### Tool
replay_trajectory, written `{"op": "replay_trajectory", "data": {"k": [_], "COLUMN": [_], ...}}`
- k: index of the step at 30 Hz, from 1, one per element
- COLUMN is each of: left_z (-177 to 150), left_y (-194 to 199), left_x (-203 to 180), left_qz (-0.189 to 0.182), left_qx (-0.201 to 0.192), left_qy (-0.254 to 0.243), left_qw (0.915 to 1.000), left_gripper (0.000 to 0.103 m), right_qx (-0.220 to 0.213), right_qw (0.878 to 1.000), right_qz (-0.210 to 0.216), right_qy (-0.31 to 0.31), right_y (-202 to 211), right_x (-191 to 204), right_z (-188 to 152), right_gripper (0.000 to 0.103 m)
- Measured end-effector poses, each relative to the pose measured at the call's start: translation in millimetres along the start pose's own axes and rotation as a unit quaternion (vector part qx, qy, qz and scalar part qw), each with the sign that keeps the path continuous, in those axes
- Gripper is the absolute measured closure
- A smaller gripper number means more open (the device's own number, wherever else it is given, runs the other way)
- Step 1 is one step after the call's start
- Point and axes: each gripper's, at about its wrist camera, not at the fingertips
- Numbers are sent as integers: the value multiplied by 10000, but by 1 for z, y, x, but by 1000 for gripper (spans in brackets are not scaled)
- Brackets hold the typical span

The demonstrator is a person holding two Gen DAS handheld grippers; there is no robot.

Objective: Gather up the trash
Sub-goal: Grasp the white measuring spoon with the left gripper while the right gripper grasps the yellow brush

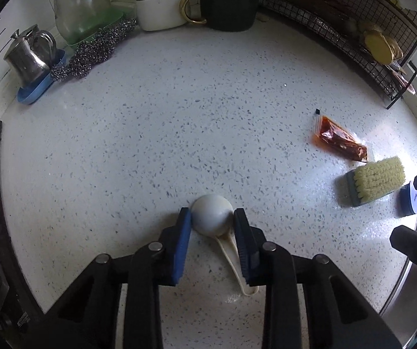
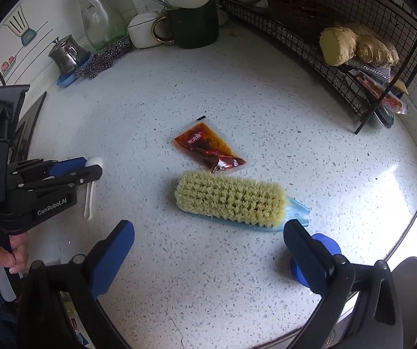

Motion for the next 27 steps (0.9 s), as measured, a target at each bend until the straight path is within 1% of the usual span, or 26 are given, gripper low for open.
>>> {"op": "replay_trajectory", "data": {"k": [1,2,6,10,12,16,19,20,23,24,25,26,27], "left_z": [-3,-12,-31,-46,-51,-57,-61,-62,-66,-67,-69,-70,-71], "left_y": [3,7,33,56,64,71,73,70,68,68,69,68,69], "left_x": [-1,-11,-17,-17,-14,-6,1,3,5,5,5,5,5], "left_qz": [-46,-64,-160,-250,-257,-222,-218,-211,-174,-178,-180,-176,-168], "left_qx": [28,37,3,-54,-74,-78,-91,-84,-45,-35,-31,-25,-16], "left_qy": [-16,-38,-68,2,18,54,89,93,100,103,110,116,122], "left_qw": [10000,10000,9998,9997,9996,9997,9997,9997,9998,9998,9998,9998,9998], "left_gripper": [75,75,75,75,75,75,75,75,75,75,75,75,75], "right_qx": [0,-1,-51,126,169,260,519,593,642,625,588,535,552], "right_qw": [10000,9999,9989,9988,9983,9948,9881,9862,9818,9799,9784,9775,9778], "right_qz": [10,12,-40,67,43,-180,-268,-248,-270,-284,-277,-197,-29], "right_qy": [64,139,471,471,555,972,1420,1527,1765,1871,1964,2033,2020], "right_y": [1,2,3,-12,-19,-31,-45,-50,-57,-58,-59,-58,-57], "right_x": [0,0,2,-4,-4,5,15,19,28,31,35,37,39], "right_z": [0,1,7,18,22,30,33,33,31,30,29,28,28], "right_gripper": [1,1,1,1,6,11,12,15,20,23,29,53,58]}}
Point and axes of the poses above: each gripper's, at about its wrist camera, not at the fingertips, and y roughly against the way its jaws point, x to its left, z to its top, and after that the axes turned 3 degrees about x, right-handed
